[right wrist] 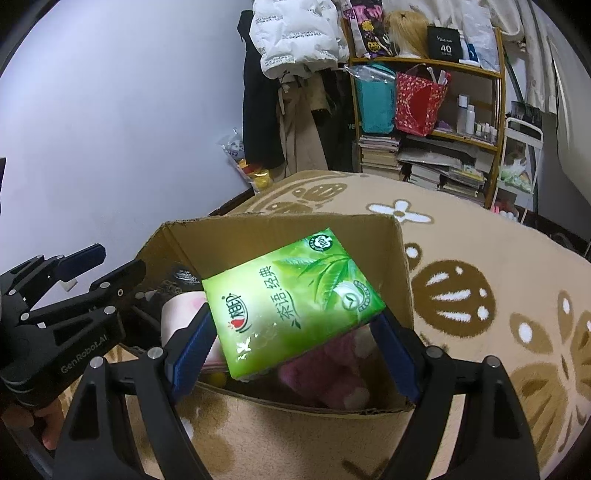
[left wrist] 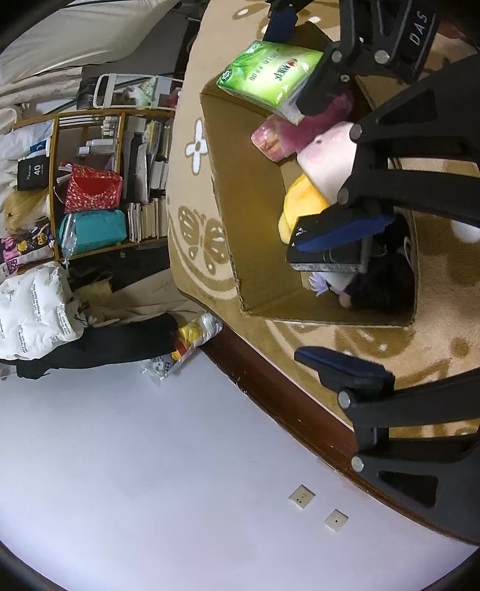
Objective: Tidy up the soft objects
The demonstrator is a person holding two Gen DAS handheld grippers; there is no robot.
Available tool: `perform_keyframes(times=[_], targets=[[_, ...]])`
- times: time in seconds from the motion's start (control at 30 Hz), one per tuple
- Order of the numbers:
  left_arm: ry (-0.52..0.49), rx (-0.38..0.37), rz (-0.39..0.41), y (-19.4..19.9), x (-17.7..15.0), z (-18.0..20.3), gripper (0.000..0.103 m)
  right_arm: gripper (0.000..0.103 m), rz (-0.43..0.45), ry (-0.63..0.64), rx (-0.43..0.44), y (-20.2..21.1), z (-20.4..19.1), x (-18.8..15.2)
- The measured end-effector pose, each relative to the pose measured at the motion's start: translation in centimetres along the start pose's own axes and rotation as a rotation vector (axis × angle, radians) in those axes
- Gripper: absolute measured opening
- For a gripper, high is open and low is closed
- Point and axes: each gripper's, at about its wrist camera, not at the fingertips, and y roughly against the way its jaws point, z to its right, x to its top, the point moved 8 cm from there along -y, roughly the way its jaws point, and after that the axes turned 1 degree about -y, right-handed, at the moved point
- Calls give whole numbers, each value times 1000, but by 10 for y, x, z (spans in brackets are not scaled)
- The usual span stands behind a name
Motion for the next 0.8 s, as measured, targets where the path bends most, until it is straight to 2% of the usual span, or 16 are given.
perform_keyframes(times=[0.07,0.13,0.27,0.43,0.8], targets=[[-3,11,2,0,0,-1,61,88,-7,-7,0,-1,1,-1],[-4,14,-2,1,-1,-2,70,89,-9,-11,1,-2,2,-2],[-12,21,1,3,-1,-3,82,99,1,-25,11,1,3,-1],[-7,43,8,9,-2,-8,98,103,7,-33,6,6,5,2],[65,54,13,34,-7,-33,102,103,5,-23,-14,28,4,2]])
